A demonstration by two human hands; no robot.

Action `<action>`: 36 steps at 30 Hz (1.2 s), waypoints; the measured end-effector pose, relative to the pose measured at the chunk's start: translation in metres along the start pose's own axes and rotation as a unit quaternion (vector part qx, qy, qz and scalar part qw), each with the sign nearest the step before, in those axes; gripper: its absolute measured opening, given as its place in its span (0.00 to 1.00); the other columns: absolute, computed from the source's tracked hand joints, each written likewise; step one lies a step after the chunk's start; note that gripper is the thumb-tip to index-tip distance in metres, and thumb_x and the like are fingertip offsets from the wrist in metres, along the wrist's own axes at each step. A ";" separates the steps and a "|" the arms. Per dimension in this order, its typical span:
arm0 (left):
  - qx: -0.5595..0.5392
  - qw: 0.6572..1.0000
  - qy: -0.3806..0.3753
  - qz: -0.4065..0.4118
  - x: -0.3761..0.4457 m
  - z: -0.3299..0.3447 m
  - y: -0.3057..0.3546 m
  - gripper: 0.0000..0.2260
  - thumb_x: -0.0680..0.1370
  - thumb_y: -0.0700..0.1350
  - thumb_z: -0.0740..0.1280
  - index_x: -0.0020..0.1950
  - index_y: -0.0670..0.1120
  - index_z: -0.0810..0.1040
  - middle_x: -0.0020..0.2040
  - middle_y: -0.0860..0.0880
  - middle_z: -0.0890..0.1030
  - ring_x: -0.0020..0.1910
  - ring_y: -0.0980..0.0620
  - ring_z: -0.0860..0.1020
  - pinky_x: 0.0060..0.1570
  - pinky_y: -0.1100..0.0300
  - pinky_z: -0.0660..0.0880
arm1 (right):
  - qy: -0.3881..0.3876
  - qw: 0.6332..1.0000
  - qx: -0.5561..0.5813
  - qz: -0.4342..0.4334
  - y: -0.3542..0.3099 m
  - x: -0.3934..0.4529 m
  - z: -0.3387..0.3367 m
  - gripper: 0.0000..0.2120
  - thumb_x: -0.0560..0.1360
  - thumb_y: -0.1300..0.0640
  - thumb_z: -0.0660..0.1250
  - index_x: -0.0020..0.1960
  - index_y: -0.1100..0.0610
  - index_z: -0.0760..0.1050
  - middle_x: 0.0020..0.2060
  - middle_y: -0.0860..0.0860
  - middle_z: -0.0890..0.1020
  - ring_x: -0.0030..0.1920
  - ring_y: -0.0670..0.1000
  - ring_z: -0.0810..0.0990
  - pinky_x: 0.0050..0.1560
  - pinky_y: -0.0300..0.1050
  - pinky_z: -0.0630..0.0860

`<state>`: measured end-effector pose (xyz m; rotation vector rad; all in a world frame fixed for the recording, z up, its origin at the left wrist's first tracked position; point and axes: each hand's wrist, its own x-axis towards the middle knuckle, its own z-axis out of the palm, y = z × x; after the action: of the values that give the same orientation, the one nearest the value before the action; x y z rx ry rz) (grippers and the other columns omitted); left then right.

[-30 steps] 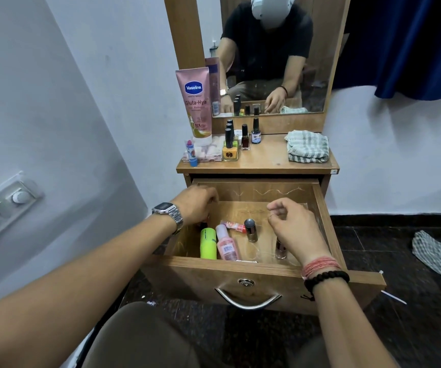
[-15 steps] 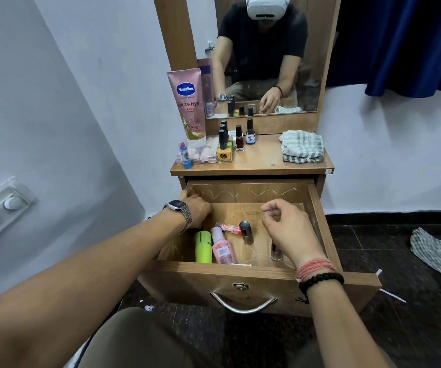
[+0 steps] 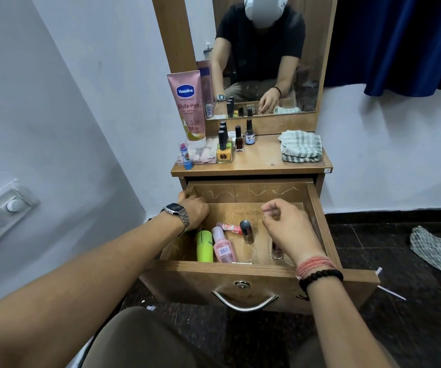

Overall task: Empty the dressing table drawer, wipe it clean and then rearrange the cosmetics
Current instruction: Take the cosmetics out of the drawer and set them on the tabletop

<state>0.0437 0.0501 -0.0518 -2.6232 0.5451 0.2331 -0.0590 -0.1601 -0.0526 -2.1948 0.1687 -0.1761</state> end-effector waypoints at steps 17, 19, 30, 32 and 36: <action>-0.156 0.965 0.195 0.083 -0.030 -0.056 -0.023 0.02 0.77 0.43 0.66 0.45 0.50 0.76 0.48 0.53 0.76 0.42 0.55 0.75 0.36 0.65 0.70 | -0.006 1.000 0.002 0.008 0.000 0.001 0.000 0.08 0.76 0.58 0.63 0.50 0.46 0.76 0.46 0.42 0.80 0.42 0.44 0.78 0.41 0.40 0.72; -0.173 0.944 0.266 0.084 -0.033 -0.079 -0.035 0.03 0.77 0.47 0.67 0.49 0.50 0.75 0.47 0.54 0.76 0.43 0.55 0.74 0.37 0.65 0.68 | -0.008 1.000 0.003 0.010 0.000 0.000 0.000 0.08 0.76 0.58 0.62 0.50 0.46 0.76 0.46 0.41 0.80 0.40 0.44 0.78 0.39 0.39 0.71; -0.107 0.952 0.284 0.044 -0.006 -0.119 -0.080 0.14 0.74 0.46 0.72 0.56 0.46 0.72 0.51 0.47 0.80 0.47 0.49 0.74 0.42 0.57 0.72 | -0.019 1.000 0.006 0.009 0.000 -0.001 -0.001 0.08 0.76 0.58 0.62 0.51 0.46 0.76 0.47 0.42 0.79 0.41 0.43 0.78 0.40 0.39 0.71; -0.084 0.956 0.279 0.038 -0.001 -0.116 -0.080 0.15 0.74 0.47 0.72 0.57 0.47 0.72 0.52 0.47 0.80 0.50 0.47 0.76 0.47 0.55 0.75 | -0.018 1.000 0.005 0.006 0.000 0.000 0.000 0.08 0.76 0.58 0.62 0.51 0.46 0.75 0.47 0.42 0.79 0.41 0.43 0.77 0.39 0.39 0.71; -0.046 0.963 0.266 0.021 0.010 -0.111 -0.079 0.15 0.75 0.47 0.71 0.59 0.49 0.72 0.54 0.49 0.80 0.56 0.46 0.75 0.57 0.51 0.69 | -0.017 1.000 0.004 0.006 0.002 0.001 0.000 0.08 0.76 0.58 0.62 0.50 0.45 0.75 0.46 0.41 0.79 0.37 0.42 0.76 0.36 0.38 0.69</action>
<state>0.0935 0.0601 0.0753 -2.7611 0.7765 -0.4615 -0.0584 -0.1614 -0.0538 -2.1866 0.1613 -0.1338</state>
